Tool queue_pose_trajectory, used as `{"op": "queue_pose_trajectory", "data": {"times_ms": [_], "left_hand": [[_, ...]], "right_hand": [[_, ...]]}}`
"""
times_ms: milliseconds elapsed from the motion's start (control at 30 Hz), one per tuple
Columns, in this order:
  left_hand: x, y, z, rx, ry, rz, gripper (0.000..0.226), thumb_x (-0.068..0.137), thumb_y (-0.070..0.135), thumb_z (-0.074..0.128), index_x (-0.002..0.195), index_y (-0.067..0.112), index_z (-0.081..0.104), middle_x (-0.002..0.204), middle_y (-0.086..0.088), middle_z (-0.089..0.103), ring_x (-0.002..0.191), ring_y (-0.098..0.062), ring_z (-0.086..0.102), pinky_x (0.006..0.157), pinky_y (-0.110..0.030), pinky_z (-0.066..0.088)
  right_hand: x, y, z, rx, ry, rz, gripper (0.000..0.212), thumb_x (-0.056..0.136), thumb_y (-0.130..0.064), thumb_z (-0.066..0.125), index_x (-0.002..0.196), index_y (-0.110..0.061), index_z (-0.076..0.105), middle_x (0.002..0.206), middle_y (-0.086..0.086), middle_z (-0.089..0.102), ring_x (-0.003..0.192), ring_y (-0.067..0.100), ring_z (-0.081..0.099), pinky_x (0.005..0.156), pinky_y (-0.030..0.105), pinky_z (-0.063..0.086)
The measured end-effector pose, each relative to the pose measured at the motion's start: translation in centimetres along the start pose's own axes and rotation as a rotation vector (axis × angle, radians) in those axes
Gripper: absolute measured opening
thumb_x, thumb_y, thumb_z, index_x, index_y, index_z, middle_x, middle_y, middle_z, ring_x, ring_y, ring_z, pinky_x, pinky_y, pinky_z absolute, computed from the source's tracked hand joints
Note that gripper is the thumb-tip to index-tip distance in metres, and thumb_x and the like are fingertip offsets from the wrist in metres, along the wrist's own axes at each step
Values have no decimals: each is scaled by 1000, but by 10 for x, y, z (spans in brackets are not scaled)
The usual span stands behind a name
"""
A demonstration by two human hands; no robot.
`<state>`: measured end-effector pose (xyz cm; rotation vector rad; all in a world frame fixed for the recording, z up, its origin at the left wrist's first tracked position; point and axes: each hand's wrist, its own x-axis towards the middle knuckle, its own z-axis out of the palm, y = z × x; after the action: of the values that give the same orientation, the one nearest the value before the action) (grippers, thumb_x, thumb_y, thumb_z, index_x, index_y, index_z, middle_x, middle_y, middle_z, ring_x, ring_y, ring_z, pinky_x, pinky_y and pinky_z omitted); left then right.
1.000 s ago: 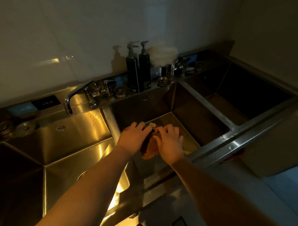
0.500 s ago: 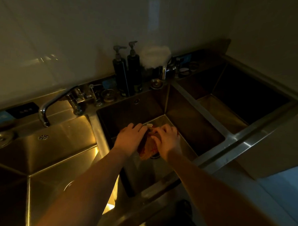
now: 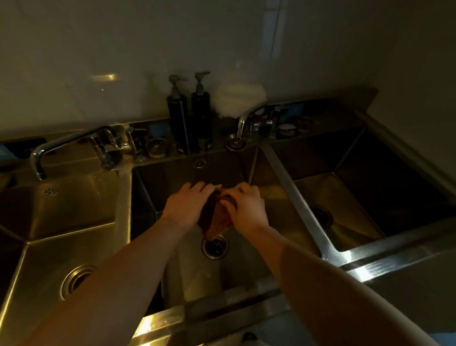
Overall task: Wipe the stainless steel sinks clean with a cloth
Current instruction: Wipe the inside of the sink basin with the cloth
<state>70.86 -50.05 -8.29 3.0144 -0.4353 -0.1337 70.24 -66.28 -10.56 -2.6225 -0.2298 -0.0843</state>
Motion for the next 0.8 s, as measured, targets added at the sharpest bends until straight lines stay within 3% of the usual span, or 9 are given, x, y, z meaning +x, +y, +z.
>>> {"op": "queue_pose_trajectory", "data": {"times_ms": [300,567,800], "left_hand": [[7,9,4,-16,12,-71,42,89,19,57,124,27,37,131,1,43,119,-23,43,84,-40,50],[9,-7,47,32,80,-22,30,89,18,56,116,21,42,123,1,43,108,-19,51,75,-34,53],[28,-25,114,88,52,15,42,85,17,61,124,22,44,131,0,43,121,-20,44,95,-38,46]], "right_hand": [[12,17,-2,59,-18,-80,26,94,-36,47,117,-33,58,116,-3,48,108,18,37,95,40,33],[21,30,37,12,-70,-109,25,95,-36,44,115,-34,59,120,-3,48,112,19,37,102,43,31],[36,60,107,28,-127,-147,24,95,-30,47,114,-26,60,121,0,51,113,20,42,101,42,35]]}}
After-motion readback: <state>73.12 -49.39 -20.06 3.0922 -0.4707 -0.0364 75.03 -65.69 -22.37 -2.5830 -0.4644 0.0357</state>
